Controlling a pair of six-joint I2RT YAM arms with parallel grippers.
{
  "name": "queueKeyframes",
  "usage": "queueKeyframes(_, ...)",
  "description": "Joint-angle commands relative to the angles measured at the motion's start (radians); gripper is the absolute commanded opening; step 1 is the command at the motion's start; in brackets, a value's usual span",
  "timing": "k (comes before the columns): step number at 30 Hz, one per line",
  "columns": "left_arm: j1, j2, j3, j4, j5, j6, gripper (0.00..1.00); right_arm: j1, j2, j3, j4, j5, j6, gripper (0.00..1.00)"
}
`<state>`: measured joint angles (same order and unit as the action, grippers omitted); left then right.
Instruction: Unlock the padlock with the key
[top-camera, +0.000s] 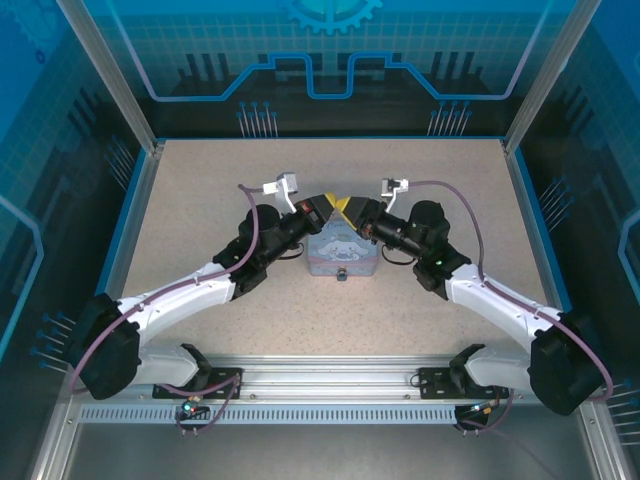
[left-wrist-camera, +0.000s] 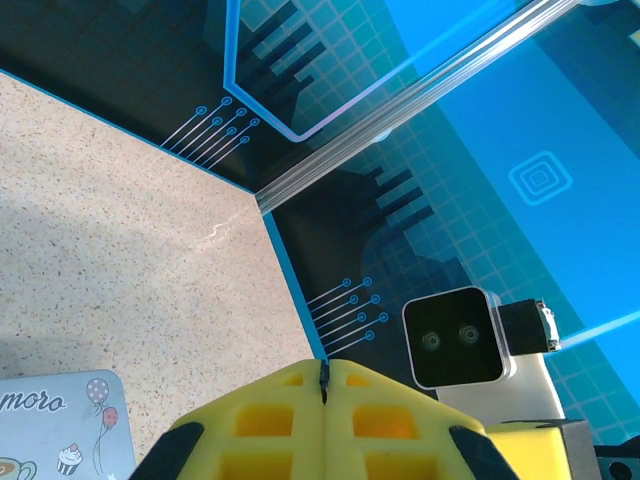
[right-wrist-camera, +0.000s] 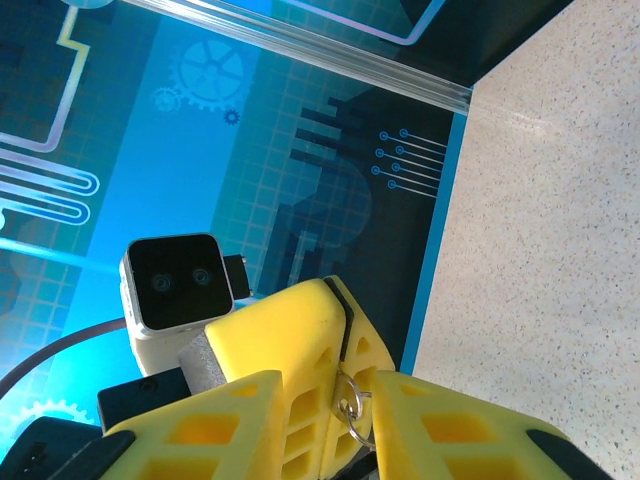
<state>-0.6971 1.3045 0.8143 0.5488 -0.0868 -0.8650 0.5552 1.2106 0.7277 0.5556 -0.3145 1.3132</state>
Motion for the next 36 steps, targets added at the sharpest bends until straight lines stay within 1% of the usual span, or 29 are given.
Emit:
queueKeyframes(1, -0.013, 0.016, -0.003, 0.035, -0.023, -0.003, 0.0, -0.006, -0.004, -0.001, 0.035, 0.006, 0.001, 0.28)
queueKeyframes(21, -0.016, 0.01, 0.004, 0.041, -0.044, -0.019, 0.0, -0.007, 0.029, -0.031, 0.062, 0.01, 0.016, 0.24)
queueKeyframes(36, -0.022, 0.022, -0.002, 0.053, -0.046, -0.028, 0.0, -0.004, 0.059, 0.004, 0.083, -0.022, 0.013, 0.21)
